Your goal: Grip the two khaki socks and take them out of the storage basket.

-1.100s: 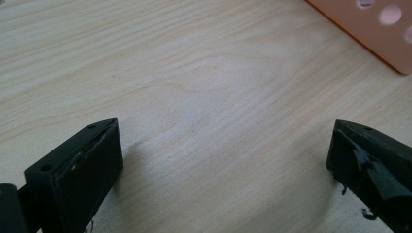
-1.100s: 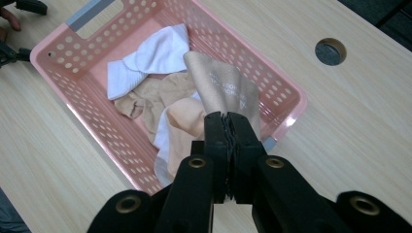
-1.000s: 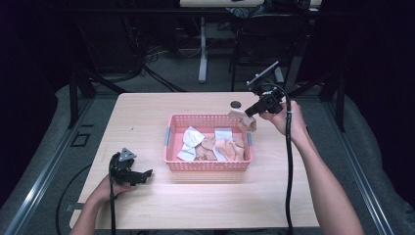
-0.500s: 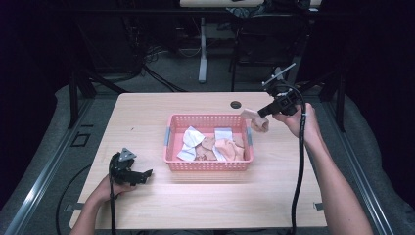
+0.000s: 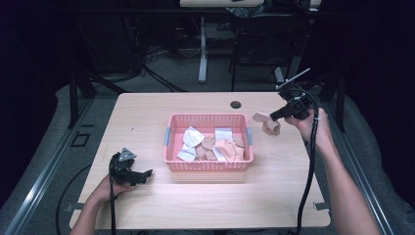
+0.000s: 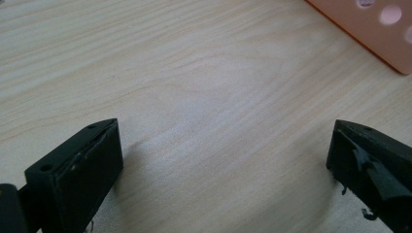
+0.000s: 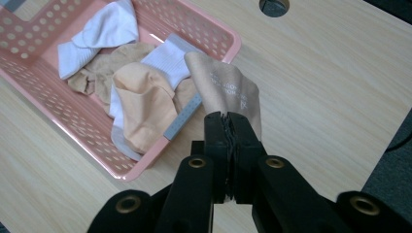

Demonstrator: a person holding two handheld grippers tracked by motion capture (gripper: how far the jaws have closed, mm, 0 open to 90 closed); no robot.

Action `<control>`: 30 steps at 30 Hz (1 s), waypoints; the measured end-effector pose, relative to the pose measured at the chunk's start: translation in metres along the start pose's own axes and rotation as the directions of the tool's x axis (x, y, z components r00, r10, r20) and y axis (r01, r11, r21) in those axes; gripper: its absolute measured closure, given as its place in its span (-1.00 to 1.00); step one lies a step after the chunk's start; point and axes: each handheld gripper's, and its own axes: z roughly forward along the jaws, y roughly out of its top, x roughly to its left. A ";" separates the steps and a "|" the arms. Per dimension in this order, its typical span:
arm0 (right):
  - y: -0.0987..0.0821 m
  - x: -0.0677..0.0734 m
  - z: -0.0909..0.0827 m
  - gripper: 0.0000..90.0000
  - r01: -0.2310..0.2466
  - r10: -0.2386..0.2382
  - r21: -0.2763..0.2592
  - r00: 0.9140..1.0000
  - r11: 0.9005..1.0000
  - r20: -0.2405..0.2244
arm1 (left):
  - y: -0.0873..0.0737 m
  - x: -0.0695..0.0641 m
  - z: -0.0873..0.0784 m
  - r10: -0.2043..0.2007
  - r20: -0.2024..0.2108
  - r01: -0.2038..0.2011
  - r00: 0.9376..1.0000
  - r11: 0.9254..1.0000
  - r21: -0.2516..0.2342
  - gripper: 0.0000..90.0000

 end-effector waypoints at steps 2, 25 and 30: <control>-0.002 -0.003 0.000 0.96 0.000 0.000 0.008 1.000 1.000 0.005 | 0.000 0.000 0.000 0.000 0.000 0.000 1.000 1.000 0.000 -1.00; -0.030 -0.030 0.031 0.96 -0.075 0.073 0.082 0.997 0.994 0.027 | 0.000 0.000 0.000 -0.001 -0.001 0.001 1.000 1.000 0.000 -1.00; -0.034 -0.034 0.045 0.96 -0.091 0.087 0.108 0.996 0.990 0.035 | 0.000 0.000 0.000 0.000 0.000 0.000 1.000 1.000 0.000 -1.00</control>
